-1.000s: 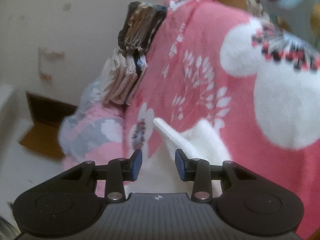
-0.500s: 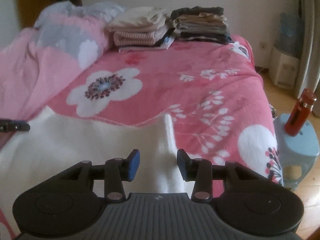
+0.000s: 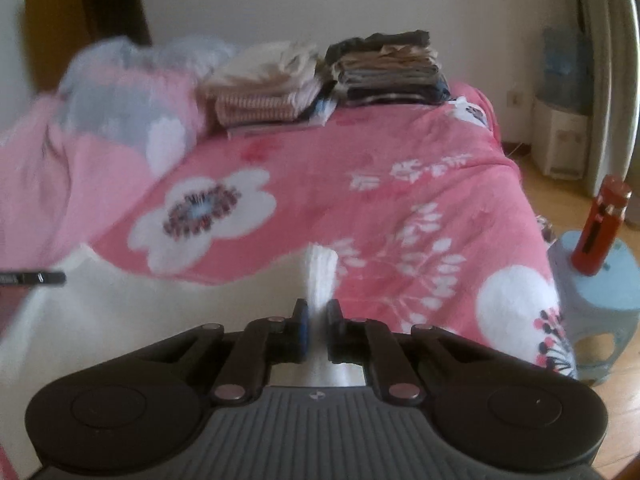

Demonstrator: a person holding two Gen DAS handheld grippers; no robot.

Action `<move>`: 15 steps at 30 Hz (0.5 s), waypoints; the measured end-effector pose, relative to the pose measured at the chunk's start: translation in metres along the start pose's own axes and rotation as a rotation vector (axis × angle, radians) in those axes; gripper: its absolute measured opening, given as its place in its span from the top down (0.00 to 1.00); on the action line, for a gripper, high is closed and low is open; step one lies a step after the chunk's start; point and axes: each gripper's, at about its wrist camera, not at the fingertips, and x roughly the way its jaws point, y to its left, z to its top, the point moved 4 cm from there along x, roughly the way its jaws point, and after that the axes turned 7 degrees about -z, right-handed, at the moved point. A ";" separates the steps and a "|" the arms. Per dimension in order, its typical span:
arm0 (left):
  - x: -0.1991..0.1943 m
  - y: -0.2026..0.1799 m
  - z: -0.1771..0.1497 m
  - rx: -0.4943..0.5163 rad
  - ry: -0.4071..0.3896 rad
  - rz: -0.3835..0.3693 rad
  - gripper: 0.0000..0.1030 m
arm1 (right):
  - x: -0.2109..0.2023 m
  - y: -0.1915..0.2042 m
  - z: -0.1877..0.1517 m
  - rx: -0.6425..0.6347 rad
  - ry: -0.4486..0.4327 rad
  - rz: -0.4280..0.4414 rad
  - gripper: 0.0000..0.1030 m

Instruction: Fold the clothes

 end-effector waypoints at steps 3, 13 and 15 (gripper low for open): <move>0.009 0.009 -0.007 -0.046 0.027 0.021 0.90 | 0.018 -0.005 -0.007 -0.017 0.059 -0.029 0.90; 0.012 0.022 -0.016 -0.148 -0.014 -0.019 0.86 | -0.027 0.081 0.018 -0.417 -0.096 0.059 0.64; 0.013 0.024 -0.018 -0.159 -0.026 -0.028 0.86 | -0.014 0.122 0.016 -0.549 -0.077 0.140 0.64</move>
